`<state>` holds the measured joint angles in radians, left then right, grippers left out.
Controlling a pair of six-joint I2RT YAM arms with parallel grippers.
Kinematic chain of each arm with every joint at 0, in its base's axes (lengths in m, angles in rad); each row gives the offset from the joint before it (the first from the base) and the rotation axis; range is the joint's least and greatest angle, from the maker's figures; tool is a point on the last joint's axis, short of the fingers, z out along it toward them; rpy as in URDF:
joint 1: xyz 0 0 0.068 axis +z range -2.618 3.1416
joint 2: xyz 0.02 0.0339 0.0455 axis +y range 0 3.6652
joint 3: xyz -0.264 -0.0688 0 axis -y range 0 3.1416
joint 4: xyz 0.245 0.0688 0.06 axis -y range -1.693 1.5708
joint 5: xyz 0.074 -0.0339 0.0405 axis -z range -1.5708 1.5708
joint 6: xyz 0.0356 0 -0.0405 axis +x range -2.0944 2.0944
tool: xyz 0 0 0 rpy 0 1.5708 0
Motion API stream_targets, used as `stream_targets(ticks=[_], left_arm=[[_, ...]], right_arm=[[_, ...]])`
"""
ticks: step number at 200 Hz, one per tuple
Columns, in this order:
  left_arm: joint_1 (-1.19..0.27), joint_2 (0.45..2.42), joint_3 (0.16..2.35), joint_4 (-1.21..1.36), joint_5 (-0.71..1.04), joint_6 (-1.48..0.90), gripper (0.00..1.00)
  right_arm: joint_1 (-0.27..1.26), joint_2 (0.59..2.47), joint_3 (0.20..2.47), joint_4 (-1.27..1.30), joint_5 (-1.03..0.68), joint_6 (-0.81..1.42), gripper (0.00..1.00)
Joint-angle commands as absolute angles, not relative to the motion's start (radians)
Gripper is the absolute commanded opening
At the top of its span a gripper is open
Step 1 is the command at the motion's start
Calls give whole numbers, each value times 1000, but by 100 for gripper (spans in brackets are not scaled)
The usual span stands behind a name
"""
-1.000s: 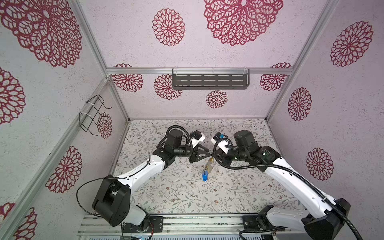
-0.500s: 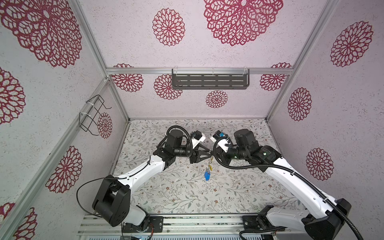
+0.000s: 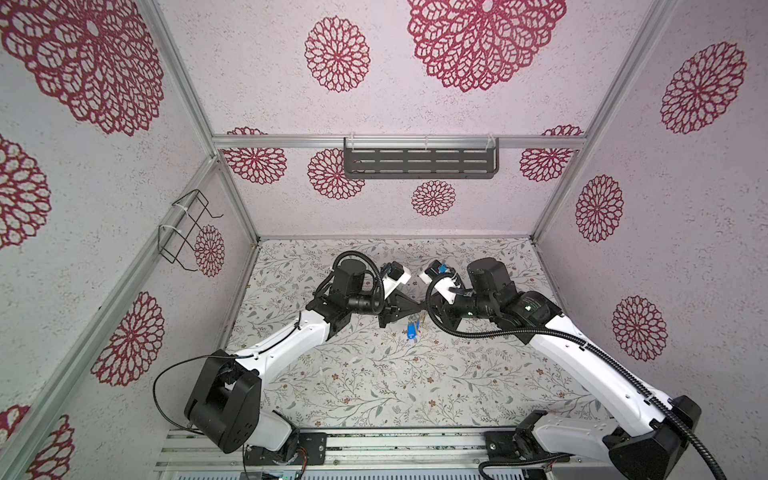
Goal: Remove the keys from the keyring
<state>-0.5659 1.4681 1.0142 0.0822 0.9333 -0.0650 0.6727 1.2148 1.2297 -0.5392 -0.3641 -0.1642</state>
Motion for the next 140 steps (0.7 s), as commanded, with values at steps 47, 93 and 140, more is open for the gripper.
stream_targets(ticks=[47,93,140], left_arm=[[-568,1453,1006,120,910,-64,0],[-568,1459,1003,153,903,-117,0],[-568,1475,1030,161,911,-188,0]], right_arm=[[691,1025,1081,-294,-252,-16,21],[633,955,1037,-255,-332,46,31],[557,1009,1015,-239,-494,64,31]])
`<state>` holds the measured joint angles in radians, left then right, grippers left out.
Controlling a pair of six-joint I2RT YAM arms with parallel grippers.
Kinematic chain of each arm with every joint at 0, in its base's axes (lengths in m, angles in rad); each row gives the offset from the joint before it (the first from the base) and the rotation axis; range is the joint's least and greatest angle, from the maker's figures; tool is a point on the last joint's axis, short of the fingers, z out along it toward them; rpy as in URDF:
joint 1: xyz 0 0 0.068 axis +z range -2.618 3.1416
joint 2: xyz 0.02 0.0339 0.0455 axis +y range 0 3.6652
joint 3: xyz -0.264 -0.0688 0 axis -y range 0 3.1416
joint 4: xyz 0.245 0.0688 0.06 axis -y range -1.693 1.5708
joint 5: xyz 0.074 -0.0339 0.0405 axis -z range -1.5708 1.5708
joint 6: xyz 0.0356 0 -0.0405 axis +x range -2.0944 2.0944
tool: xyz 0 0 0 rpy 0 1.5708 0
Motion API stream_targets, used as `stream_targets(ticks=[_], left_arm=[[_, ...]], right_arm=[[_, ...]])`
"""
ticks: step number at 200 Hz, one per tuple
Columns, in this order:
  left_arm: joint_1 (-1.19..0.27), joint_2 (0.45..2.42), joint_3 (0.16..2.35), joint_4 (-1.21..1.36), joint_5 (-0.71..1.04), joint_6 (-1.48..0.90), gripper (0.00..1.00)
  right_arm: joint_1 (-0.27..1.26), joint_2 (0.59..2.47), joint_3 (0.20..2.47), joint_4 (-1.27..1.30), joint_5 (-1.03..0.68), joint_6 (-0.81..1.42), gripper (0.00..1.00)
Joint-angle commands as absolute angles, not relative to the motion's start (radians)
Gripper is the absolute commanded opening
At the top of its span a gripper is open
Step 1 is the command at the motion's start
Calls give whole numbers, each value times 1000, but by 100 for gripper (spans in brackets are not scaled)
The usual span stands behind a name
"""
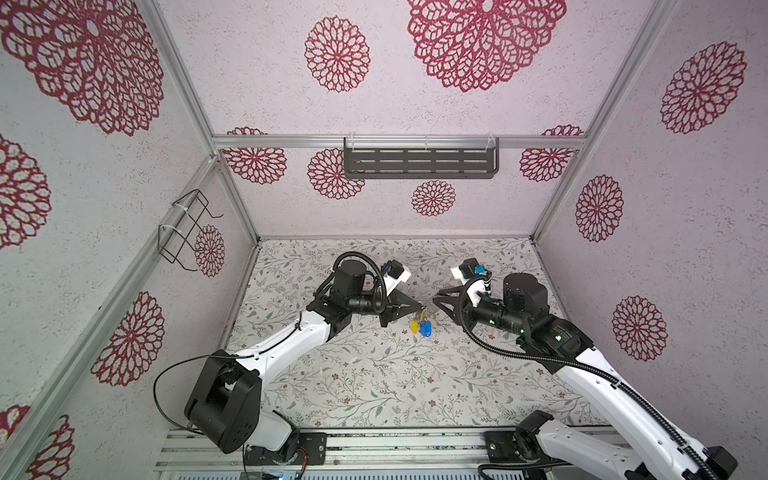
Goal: Remove the keys from the keyring
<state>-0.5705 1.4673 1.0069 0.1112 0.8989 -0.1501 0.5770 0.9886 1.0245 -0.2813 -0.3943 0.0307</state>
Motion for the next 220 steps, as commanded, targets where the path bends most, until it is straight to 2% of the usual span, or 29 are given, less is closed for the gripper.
stream_targets(ticks=[1,48,119,179,220], left_arm=[[-568,1476,1030,160,911,-189,0],[-568,1446,1034,154,910,-209,0],[-566,1410,1023,211,918,-248,0],[-562,1401,1013,224,917,-256,0],[-561,1416,1014,291,932,-310,0]], right_arm=[[557,1010,1014,-238,-498,64,31],[555,1039,972,-162,-607,103,29],[555,1096,980,-133,-660,130,22],[545,989,968,-134,-481,116,27],[527,983,966,-127,-490,106,30]])
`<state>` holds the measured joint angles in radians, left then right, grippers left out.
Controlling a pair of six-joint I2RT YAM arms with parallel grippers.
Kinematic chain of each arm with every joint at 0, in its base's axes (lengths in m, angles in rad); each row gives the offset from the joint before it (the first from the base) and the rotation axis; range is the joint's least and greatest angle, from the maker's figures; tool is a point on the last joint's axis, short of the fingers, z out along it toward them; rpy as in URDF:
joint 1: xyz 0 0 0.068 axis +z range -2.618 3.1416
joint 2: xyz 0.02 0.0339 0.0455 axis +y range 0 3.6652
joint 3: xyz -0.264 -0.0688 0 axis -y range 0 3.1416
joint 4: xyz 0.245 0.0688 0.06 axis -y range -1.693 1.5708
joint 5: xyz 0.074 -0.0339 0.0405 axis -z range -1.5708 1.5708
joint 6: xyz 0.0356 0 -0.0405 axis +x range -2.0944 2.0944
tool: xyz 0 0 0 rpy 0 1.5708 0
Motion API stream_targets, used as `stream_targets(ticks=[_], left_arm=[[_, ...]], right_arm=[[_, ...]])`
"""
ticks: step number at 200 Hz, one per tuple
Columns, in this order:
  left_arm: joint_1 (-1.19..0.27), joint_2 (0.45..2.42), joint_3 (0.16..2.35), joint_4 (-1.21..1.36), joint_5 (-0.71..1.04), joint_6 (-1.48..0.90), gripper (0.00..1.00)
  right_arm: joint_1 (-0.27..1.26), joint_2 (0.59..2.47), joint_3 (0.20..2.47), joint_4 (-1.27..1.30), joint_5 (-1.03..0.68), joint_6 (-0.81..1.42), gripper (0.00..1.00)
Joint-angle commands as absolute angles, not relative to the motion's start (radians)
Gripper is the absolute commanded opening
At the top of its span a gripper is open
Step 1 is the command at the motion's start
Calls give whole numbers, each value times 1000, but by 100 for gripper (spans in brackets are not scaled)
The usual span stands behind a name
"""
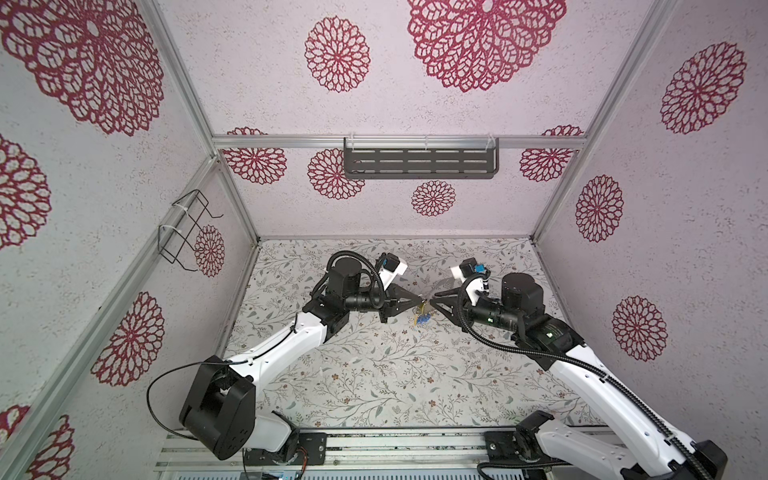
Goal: Remove the keys from the keyring
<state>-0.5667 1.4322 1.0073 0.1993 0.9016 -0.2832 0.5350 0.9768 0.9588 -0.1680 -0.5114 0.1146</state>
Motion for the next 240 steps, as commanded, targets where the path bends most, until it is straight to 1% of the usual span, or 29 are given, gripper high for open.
stream_targets(ticks=[1,30,63,112,146,182,214,240], left_arm=[[-561,1417,1014,291,932,-311,0],[-560,1414,1005,307,932,-329,0],[-561,1411,983,376,930,-377,0],[-560,1411,978,401,917,-394,0],[-558,1414,986,400,898,-409,0],[-559,1407,975,443,844,-460,0],[-559,1402,929,620,780,-553,0],[-567,1415,897,759,718,-651,0]], right_arm=[[527,984,966,-126,-491,106,30],[528,1053,973,-101,-560,124,34],[529,1102,980,-59,-628,161,34],[530,1068,935,-8,-626,200,12],[529,1033,892,17,-597,221,0],[530,1014,877,33,-560,251,0],[541,1021,861,60,-560,285,0],[584,1033,835,104,-547,307,0]])
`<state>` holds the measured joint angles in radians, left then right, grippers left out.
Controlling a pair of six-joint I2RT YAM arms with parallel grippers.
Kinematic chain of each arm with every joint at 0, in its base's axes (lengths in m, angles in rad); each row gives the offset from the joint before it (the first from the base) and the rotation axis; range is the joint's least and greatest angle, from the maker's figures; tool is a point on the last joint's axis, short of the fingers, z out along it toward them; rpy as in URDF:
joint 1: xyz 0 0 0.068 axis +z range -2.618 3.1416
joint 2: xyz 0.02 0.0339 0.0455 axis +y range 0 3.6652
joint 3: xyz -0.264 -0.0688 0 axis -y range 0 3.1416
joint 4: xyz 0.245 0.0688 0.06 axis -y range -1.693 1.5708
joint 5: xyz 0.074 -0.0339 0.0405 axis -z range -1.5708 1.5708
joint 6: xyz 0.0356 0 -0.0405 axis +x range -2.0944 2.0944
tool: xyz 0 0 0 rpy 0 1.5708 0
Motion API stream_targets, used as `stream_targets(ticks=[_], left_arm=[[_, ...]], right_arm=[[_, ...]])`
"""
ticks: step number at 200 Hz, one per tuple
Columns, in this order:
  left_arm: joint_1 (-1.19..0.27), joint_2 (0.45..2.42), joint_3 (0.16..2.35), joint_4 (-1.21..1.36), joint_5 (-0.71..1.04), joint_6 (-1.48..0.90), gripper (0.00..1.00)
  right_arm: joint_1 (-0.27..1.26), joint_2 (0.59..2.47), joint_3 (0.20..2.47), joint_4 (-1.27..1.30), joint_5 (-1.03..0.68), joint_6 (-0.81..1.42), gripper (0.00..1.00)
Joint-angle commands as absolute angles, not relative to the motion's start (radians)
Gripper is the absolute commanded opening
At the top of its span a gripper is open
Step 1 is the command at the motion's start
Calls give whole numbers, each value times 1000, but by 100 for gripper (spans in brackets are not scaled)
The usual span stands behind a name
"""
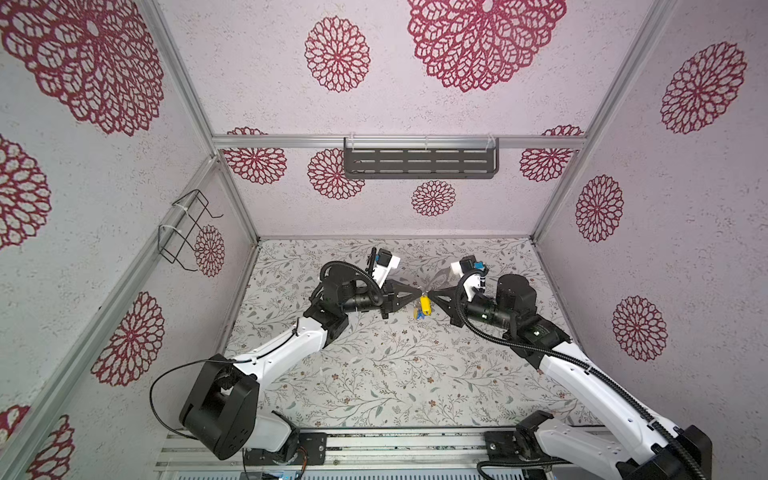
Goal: Remove the keys from the keyring
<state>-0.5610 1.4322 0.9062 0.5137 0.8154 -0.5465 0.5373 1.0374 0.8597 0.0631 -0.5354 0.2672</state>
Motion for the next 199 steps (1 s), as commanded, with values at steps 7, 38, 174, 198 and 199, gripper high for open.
stream_targets(ticks=[7,38,174,198,199], left_arm=[[-570,1420,891,787,701,-675,0],[-595,1436,872,845,647,-705,0],[-626,1463,841,901,563,-730,0],[-625,1445,818,891,555,-713,0],[-626,1444,817,889,554,-712,0]], right_arm=[[600,1037,830,114,-539,311,0],[646,1051,812,163,-507,325,0],[678,1042,807,158,-383,339,9],[675,1006,821,117,-336,324,24],[674,1003,822,115,-334,324,25]])
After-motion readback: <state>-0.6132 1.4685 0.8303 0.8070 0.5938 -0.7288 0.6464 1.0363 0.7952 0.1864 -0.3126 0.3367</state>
